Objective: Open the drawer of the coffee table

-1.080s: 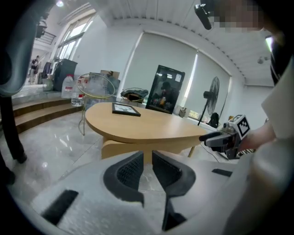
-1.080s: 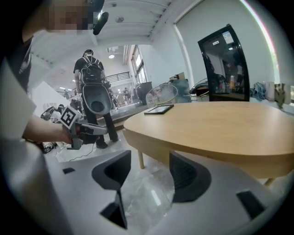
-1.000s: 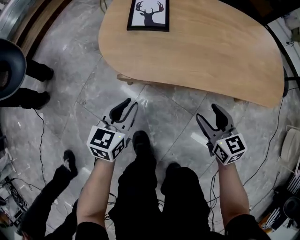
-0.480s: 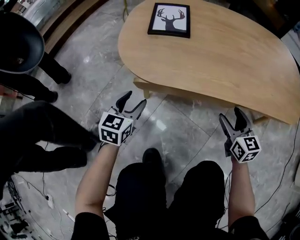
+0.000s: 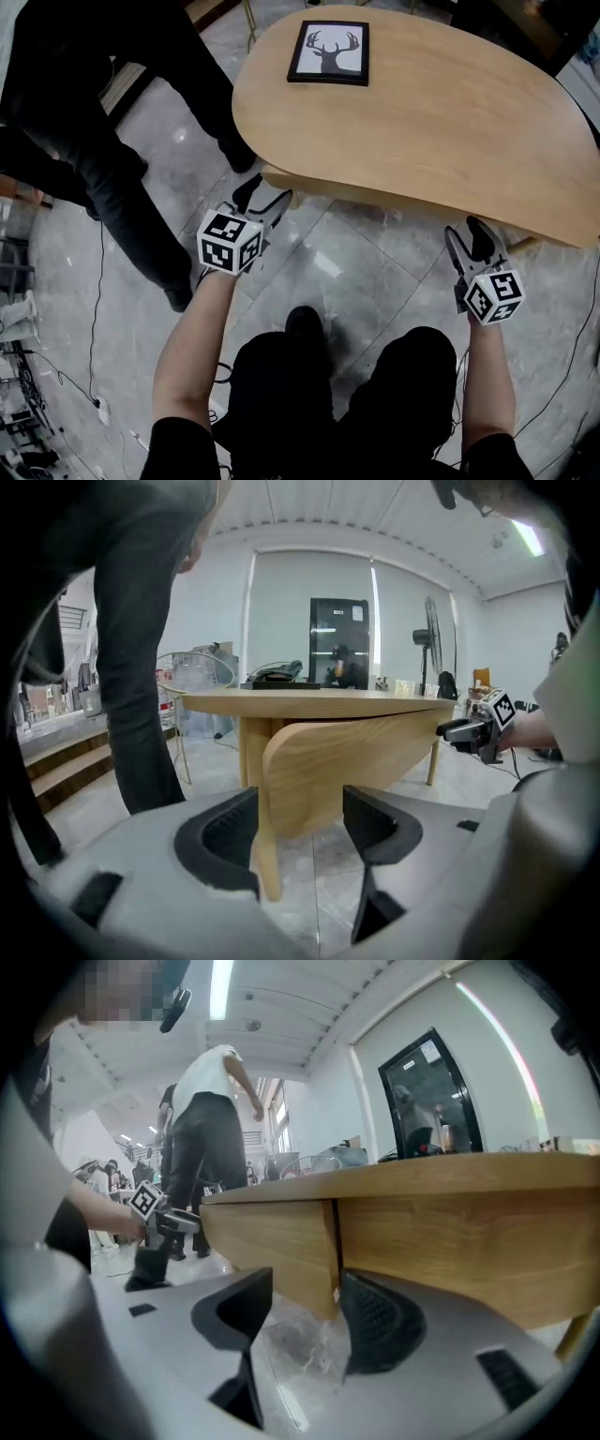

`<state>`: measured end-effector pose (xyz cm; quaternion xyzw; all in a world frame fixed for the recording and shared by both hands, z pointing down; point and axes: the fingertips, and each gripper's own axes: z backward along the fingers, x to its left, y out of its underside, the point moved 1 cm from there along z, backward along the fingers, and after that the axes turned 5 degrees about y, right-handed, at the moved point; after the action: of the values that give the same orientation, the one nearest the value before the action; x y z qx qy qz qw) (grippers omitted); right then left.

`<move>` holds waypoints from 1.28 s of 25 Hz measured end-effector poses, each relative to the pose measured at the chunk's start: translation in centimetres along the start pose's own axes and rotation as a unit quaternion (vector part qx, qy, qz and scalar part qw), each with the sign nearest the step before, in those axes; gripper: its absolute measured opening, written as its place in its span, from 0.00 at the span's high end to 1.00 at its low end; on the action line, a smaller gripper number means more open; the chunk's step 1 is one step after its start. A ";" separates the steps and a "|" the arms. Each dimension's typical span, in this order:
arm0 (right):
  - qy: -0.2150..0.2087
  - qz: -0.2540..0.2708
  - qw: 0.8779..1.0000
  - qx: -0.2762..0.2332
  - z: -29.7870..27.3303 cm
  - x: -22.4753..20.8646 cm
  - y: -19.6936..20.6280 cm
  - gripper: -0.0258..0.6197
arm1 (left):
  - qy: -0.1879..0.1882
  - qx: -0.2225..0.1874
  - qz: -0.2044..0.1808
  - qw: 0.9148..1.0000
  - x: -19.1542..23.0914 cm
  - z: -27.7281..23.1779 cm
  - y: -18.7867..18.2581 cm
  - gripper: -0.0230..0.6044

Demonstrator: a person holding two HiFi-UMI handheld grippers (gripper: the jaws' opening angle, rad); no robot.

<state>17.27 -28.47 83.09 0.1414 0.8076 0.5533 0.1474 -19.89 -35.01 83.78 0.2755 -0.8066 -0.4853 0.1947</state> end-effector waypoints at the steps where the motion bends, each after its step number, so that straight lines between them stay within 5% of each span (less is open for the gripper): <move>1: -0.005 0.006 1.000 -0.002 -0.2 0.1 -0.2 0.61 | -0.001 0.002 -0.008 1.000 0.1 -0.2 -0.2 0.50; 20: 0.019 -0.002 1.000 0.002 0.0 -0.4 0.0 0.76 | 0.023 0.001 0.013 1.000 -0.7 -0.1 -0.4 0.57; 32: -0.017 0.030 0.999 0.030 3.1 1.6 1.4 0.79 | 0.029 0.040 0.009 0.999 -2.7 3.2 1.4 0.60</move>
<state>17.14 -24.78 83.18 0.1789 0.8169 0.5302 0.1400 -20.03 -30.62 83.42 0.2901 -0.8215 -0.4430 0.2116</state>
